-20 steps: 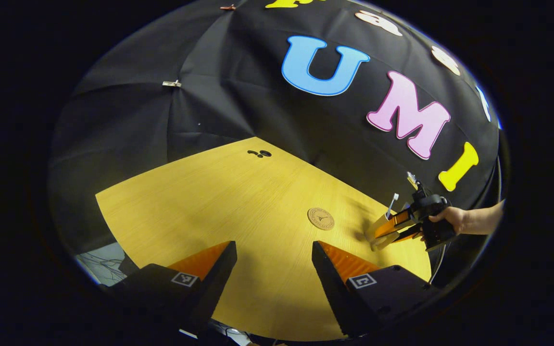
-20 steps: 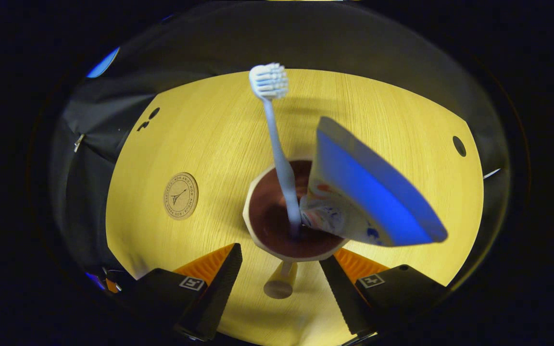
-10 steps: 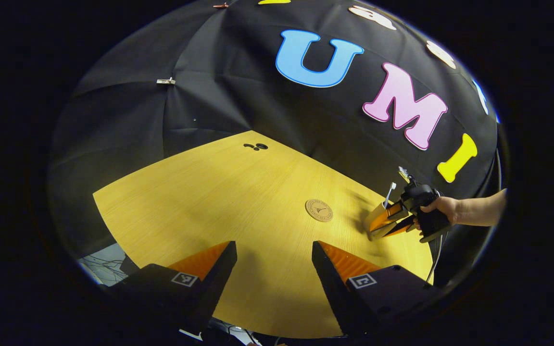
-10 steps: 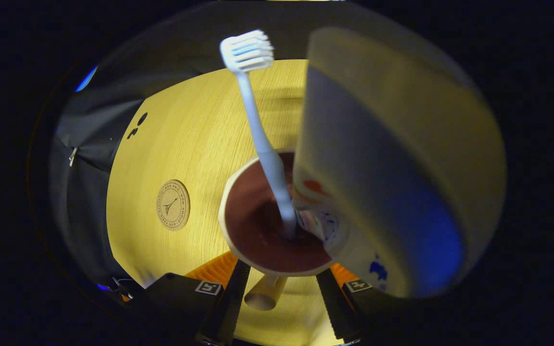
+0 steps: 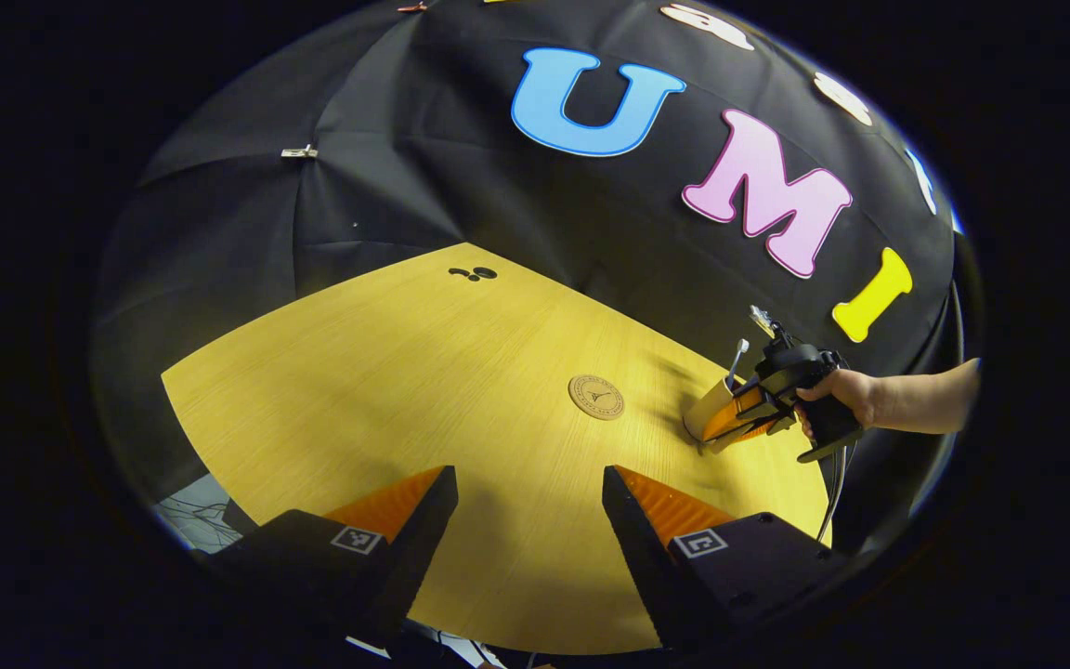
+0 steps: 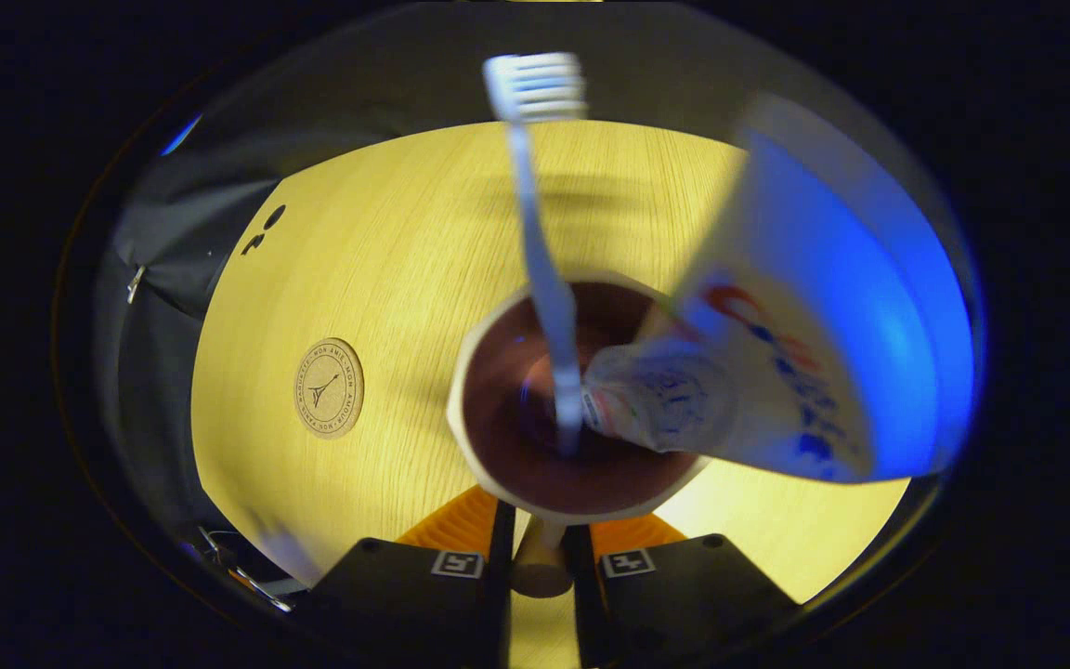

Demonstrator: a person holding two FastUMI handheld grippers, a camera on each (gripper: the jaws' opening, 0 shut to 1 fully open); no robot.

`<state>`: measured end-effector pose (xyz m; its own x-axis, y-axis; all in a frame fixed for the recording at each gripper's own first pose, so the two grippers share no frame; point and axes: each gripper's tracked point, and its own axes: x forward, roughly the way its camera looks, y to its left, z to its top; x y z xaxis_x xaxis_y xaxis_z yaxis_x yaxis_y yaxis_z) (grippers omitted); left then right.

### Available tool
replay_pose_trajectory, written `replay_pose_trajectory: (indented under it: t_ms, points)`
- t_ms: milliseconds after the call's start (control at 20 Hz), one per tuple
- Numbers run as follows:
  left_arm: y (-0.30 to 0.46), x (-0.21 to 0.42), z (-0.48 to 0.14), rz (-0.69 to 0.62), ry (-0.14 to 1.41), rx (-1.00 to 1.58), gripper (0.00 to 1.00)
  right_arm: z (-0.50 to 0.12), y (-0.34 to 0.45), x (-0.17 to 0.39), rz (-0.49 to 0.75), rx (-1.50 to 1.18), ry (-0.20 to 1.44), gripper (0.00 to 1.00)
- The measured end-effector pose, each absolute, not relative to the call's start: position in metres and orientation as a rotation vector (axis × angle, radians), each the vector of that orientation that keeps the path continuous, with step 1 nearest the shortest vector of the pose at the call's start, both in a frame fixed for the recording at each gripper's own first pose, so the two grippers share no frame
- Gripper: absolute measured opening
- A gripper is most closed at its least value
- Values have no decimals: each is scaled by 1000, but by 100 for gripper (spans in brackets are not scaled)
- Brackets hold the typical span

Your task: Put the toothbrush and toothpaste on the desktop into the cup, then pick up the cup and place it on the coaster on the desktop.

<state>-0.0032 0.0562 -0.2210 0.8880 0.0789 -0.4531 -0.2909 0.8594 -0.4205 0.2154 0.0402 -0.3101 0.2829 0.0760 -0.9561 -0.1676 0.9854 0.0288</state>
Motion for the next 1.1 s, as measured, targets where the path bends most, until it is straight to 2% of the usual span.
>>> replay_pose_trajectory:
  t_ms: [50,150,200,250,600,1100]
  points:
    - [56,-3,-221,197,441,-503,98,-308,41,213,163,-66,1283,24]
    - [54,-1,-222,190,446,-496,98,-306,39,214,170,-72,1274,34]
    - [55,-2,-224,190,448,-491,98,-304,38,213,175,-91,1268,29]
    - [55,-2,-224,189,451,-488,98,-302,38,212,178,-105,1261,29]
    - [56,-12,-231,186,457,-458,98,-279,65,211,213,-109,1195,28]
    - [63,-46,-242,218,466,-492,98,-271,159,201,328,-152,1172,28]
